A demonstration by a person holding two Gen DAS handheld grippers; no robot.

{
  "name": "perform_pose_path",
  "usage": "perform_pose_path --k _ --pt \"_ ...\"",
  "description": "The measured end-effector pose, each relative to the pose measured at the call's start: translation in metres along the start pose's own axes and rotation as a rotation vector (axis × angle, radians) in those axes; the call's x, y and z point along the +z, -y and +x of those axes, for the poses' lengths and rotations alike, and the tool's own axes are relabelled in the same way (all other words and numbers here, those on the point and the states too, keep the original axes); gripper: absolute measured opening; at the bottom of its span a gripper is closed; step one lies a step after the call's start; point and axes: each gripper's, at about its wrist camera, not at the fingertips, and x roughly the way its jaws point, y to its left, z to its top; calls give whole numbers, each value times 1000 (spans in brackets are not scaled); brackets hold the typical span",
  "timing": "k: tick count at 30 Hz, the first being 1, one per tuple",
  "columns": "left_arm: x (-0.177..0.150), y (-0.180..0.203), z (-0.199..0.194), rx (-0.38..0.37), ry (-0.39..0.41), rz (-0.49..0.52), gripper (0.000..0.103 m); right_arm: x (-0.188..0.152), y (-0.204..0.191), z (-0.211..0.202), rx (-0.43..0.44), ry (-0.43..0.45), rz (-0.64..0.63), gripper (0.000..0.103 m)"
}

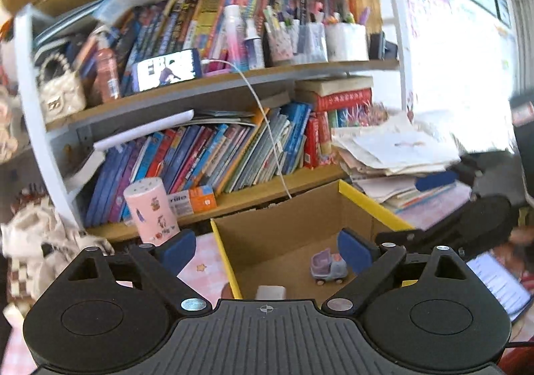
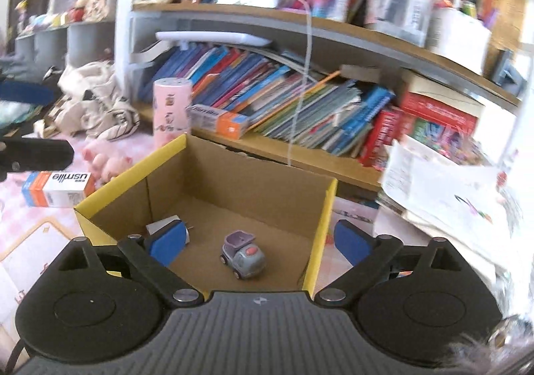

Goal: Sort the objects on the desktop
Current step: 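Raise both open tools up out of the yellow box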

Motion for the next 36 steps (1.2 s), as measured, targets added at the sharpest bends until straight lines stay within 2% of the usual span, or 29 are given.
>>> perform_pose_path --k 4,11,18,21,36 --pt "-9 -7 -3 2 -11 -56 95 -13 -7 -11 -38 -10 38 97" --pt "-29 -21 -7 3 -62 -55 95 -27 -24 -20 -100 -60 125 97" --pt "-53 -37 -15 -54 -138 -50 95 -36 -54 -19 -114 -150 238 97" --pt "-60 -46 -22 -72 -151 -19 95 -38 -71 -21 -122 -174 256 97" --pt "-89 -90 -49 -137 -204 -1 95 -36 -148 -28 -147 -239 249 97"
